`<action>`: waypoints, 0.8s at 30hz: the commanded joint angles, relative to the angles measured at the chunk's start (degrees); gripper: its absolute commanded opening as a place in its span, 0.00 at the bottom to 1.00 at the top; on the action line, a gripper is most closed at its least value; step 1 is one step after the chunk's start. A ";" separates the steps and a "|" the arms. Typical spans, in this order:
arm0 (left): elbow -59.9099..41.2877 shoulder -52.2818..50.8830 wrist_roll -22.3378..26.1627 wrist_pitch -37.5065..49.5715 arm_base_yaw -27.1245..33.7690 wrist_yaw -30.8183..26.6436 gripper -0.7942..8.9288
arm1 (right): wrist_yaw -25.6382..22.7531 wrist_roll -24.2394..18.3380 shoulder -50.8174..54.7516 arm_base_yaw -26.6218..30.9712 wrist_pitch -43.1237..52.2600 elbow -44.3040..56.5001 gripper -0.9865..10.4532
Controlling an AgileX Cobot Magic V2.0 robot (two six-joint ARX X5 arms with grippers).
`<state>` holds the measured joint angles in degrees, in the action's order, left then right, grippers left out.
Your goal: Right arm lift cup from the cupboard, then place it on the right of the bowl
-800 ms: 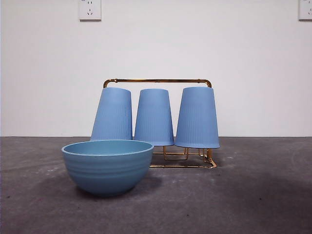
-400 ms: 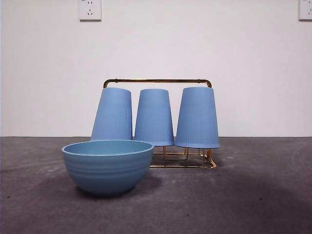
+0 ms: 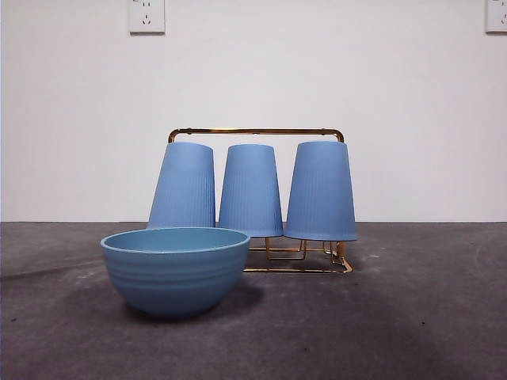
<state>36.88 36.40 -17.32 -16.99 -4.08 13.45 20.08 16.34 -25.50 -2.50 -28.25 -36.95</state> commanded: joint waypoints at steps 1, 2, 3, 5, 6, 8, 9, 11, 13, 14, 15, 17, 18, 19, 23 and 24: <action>4.90 4.87 1.88 -1.53 -1.29 4.22 0.09 | 2.78 -6.10 -4.87 -0.04 -2.58 -4.79 0.10; 6.40 6.51 2.16 -2.16 -1.90 5.68 0.09 | 3.43 -8.04 -6.56 -0.04 -3.67 -6.21 0.10; 7.69 7.78 2.69 -2.91 -2.47 7.10 0.09 | 4.20 -9.84 -7.96 -0.04 -4.33 -7.23 0.10; 10.47 10.69 4.57 -4.72 -3.87 10.19 0.09 | 7.04 -14.10 -11.02 -0.04 -5.33 -9.09 0.10; 11.52 11.78 5.46 -5.64 -4.48 11.32 0.09 | 8.87 -15.54 -12.24 -0.04 -5.70 -9.75 0.10; 13.55 14.08 7.80 -7.39 -5.84 13.51 0.09 | 13.49 -17.05 -14.62 -0.20 -5.84 -10.73 0.10; 14.21 14.86 8.72 -7.91 -6.40 14.47 0.09 | 15.12 -17.31 -15.45 -0.35 -5.60 -10.86 0.10; 14.64 15.96 10.40 -7.87 -7.45 16.79 0.09 | 17.68 -18.08 -16.79 -0.59 -5.29 -10.86 0.10; 14.67 16.35 12.09 -7.93 -8.11 18.34 0.09 | 19.08 -18.49 -17.46 -0.90 -5.31 -10.86 0.10; 14.67 16.41 12.52 -8.24 -8.48 18.56 0.09 | 19.98 -18.49 -17.70 -1.14 -5.35 -10.86 0.10; 14.67 16.39 12.90 -8.59 -8.74 18.56 0.09 | 20.52 -18.49 -17.84 -1.27 -5.33 -10.86 0.10; 14.67 16.39 13.46 -9.22 -9.14 18.53 0.09 | 20.85 -18.45 -17.84 -1.49 -5.31 -10.86 0.10; 14.67 16.39 13.46 -9.27 -9.20 18.56 0.09 | 20.85 -18.45 -17.81 -1.49 -5.31 -10.86 0.10; 14.64 16.39 13.46 -9.22 -9.18 18.53 0.09 | 20.85 -18.36 -17.81 -1.49 -5.31 -10.86 0.10; 14.64 16.39 13.46 -9.22 -9.18 18.53 0.18 | 20.85 -18.19 -17.79 -1.51 -5.25 -10.86 0.11; 14.64 16.39 13.46 -9.20 -9.18 18.53 0.22 | 20.83 -18.01 -17.79 -1.51 -5.25 -10.86 0.13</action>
<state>50.50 52.49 -5.04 -26.81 -13.04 31.68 40.56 -1.30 -42.98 -3.77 -34.04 -46.81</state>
